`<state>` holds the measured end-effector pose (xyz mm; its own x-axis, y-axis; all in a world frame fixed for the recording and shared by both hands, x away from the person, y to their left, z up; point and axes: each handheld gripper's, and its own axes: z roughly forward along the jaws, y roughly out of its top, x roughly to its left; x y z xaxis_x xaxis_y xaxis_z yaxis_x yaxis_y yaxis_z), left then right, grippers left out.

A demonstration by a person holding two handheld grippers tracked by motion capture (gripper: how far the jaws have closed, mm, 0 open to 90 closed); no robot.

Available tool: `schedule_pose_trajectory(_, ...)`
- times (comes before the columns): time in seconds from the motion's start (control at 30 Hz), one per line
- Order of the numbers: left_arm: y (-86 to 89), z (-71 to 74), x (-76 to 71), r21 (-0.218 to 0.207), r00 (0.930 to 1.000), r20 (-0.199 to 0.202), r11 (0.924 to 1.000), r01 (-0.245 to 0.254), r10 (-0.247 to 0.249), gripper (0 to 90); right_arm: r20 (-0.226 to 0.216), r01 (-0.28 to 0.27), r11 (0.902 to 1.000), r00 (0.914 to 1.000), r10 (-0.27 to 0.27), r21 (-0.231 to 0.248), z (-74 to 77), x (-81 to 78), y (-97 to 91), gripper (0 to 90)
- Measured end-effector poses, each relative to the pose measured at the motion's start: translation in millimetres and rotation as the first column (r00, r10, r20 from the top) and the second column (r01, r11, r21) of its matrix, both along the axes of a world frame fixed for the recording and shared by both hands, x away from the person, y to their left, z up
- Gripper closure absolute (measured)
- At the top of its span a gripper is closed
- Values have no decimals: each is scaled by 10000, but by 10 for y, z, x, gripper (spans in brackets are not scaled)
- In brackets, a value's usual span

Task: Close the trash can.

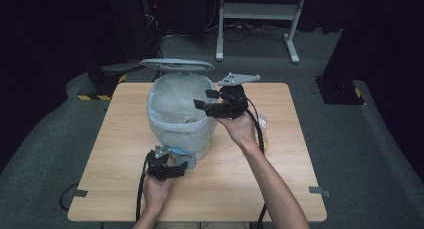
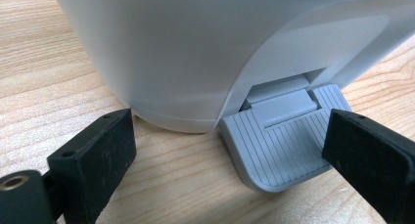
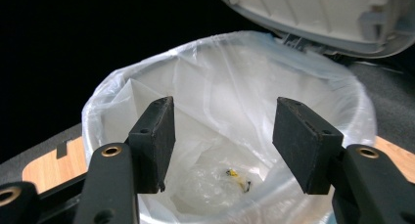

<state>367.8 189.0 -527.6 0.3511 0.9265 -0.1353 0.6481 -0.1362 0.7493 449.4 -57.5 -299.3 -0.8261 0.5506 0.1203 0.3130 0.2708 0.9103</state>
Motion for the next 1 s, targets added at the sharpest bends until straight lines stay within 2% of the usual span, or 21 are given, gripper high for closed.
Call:
schedule_pose_trajectory(0.37,-1,1,0,9,10000,-12,10000,5,-5,58,90,215,9991,9997,-218,376,-4,-100,-218,407)
schedule_pose_trajectory(0.73,-2,0,0,17,10000,2,10000,-1,1,58,239,475,9977,9985,-487,488,-20,-222,-365,409)
schedule_pose_trajectory(1.0,-1,0,1,22,10000,-2,10000,5,-5,58,181,578,9969,9981,-589,531,-61,-274,-472,412)
